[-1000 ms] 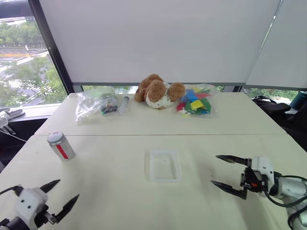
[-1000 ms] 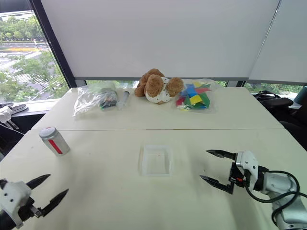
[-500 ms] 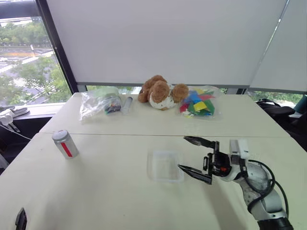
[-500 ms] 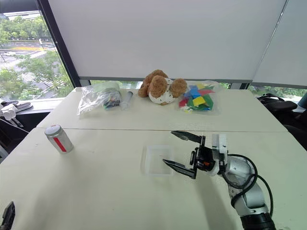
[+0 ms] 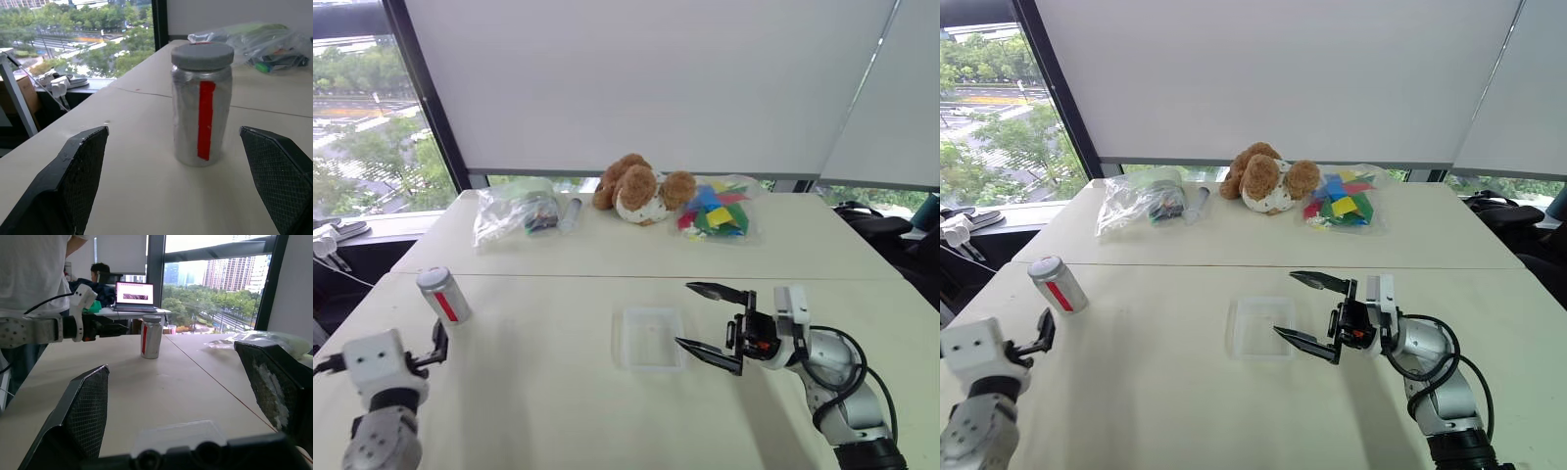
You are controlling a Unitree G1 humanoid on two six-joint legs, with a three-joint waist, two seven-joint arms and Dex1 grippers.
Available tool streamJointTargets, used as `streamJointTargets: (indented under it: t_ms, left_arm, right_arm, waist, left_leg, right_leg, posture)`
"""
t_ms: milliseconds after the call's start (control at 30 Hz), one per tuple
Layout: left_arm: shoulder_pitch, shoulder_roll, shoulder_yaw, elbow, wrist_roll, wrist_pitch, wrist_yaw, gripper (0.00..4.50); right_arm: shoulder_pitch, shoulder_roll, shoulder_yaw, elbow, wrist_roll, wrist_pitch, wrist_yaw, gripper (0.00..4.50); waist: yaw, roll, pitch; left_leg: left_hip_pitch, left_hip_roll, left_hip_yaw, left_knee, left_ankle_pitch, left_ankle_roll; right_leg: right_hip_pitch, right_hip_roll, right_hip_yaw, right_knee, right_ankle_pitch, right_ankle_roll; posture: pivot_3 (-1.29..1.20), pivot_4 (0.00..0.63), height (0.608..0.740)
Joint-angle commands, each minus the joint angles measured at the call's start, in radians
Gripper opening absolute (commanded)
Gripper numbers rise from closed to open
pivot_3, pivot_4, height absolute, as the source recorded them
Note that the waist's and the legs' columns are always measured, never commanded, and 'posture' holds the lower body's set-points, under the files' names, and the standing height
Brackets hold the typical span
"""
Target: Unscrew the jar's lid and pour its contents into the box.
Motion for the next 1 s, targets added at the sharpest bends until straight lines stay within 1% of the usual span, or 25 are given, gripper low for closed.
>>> streamJointTargets:
  t_ms: [33, 233, 400, 433, 633, 1000]
  left_arm:
    - [-0.074, -0.003, -0.012, 0.061, 0.038, 0.005, 0.043, 4.43]
    - [-0.196, 0.008, -0.033, 0.202, 0.073, -0.004, 0.062, 4.43]
    - [-0.327, 0.016, -0.057, 0.366, 0.119, -0.072, 0.094, 4.43]
    - [-0.338, 0.016, -0.057, 0.381, 0.127, -0.079, 0.101, 4.43]
    - [-0.398, 0.016, -0.054, 0.471, 0.138, -0.128, 0.114, 4.43]
    - [-0.448, 0.066, -0.029, 0.606, 0.124, -0.190, 0.102, 4.43]
  right_arm:
    - [-0.015, 0.001, -0.020, -0.001, 0.001, -0.028, 0.004, 4.50]
    - [-0.016, 0.006, -0.017, 0.010, -0.003, -0.046, 0.002, 4.50]
    - [-0.001, 0.022, -0.004, -0.003, -0.009, -0.055, -0.006, 4.50]
    - [0.000, 0.023, -0.003, -0.003, -0.010, -0.055, -0.006, 4.50]
    - [0.002, 0.028, -0.005, -0.002, -0.018, -0.061, -0.015, 4.50]
    - [-0.001, 0.026, -0.003, -0.022, -0.025, -0.044, -0.053, 4.50]
  waist:
    - [0.000, 0.000, 0.000]
    - [0.001, 0.000, 0.000]
    - [0.004, 0.000, 0.000]
    - [0.003, 0.000, 0.000]
    - [0.001, 0.000, 0.000]
    - [0.001, 0.000, 0.000]
  left_leg:
    - [0.001, 0.000, 0.000, 0.000, 0.000, 0.000]
    - [0.002, 0.001, 0.000, -0.001, 0.000, 0.000]
    - [0.003, 0.001, 0.000, -0.002, 0.001, -0.002]
    - [0.002, 0.001, 0.001, -0.002, 0.003, -0.005]
    - [0.003, 0.001, 0.001, -0.003, 0.004, -0.006]
    - [0.003, 0.001, 0.002, -0.003, 0.004, -0.007]
  right_leg:
    - [0.000, 0.001, 0.000, 0.000, 0.000, 0.000]
    - [0.001, 0.003, 0.001, 0.000, 0.000, 0.000]
    - [0.001, 0.003, 0.001, 0.000, 0.000, 0.000]
    - [0.001, 0.003, 0.001, 0.000, 0.000, -0.001]
    - [0.001, 0.003, 0.001, 0.000, 0.001, 0.000]
    - [0.001, 0.003, 0.001, 0.000, 0.001, 0.000]
  posture:
    - [0.00, 0.150, 0.740]
    - [0.00, 0.150, 0.740]
    - [0.00, 0.150, 0.740]
    - [0.00, 0.150, 0.740]
    - [0.00, 0.150, 0.740]
    - [0.00, 0.150, 0.740]
